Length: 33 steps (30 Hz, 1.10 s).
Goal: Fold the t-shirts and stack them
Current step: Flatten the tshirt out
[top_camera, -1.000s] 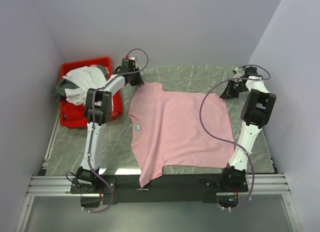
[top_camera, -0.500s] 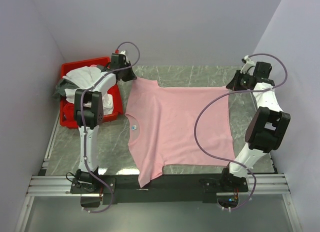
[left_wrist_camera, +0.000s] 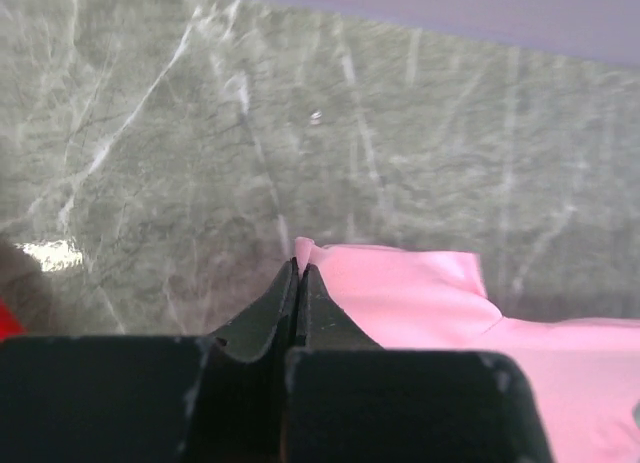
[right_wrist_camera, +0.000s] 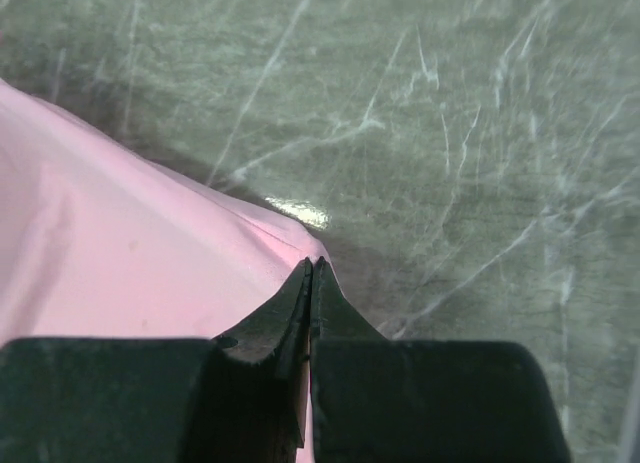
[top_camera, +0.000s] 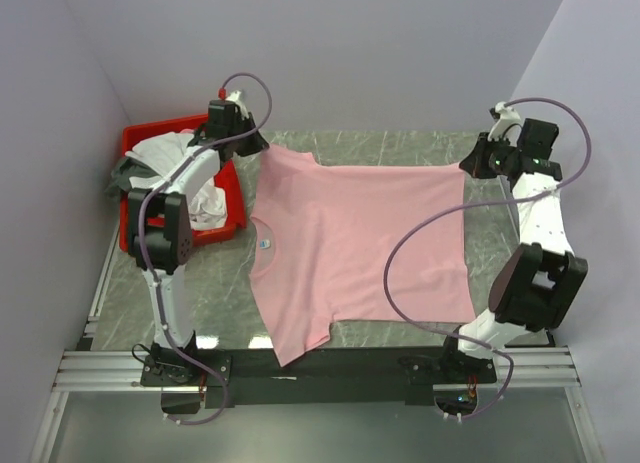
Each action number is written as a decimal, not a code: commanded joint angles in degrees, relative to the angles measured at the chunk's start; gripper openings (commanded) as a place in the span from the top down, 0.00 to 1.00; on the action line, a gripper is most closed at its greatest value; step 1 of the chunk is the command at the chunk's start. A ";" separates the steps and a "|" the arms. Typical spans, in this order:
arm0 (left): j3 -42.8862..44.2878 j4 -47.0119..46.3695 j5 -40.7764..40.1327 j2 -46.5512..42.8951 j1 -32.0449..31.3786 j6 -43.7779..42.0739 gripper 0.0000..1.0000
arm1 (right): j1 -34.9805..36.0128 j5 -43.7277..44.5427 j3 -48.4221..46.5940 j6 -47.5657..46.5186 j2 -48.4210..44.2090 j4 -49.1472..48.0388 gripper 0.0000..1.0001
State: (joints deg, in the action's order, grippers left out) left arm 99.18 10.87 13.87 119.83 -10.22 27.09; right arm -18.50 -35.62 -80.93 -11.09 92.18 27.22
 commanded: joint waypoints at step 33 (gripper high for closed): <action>2.08 -20.72 2.83 -59.71 -1.03 6.84 1.00 | -0.48 12.68 -49.51 8.46 -30.31 7.58 1.00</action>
State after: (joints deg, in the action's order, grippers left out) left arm 102.06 -10.11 18.06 59.00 -11.14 34.54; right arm -18.76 -25.67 -130.43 -4.14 59.46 35.16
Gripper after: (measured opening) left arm 0.013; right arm 0.006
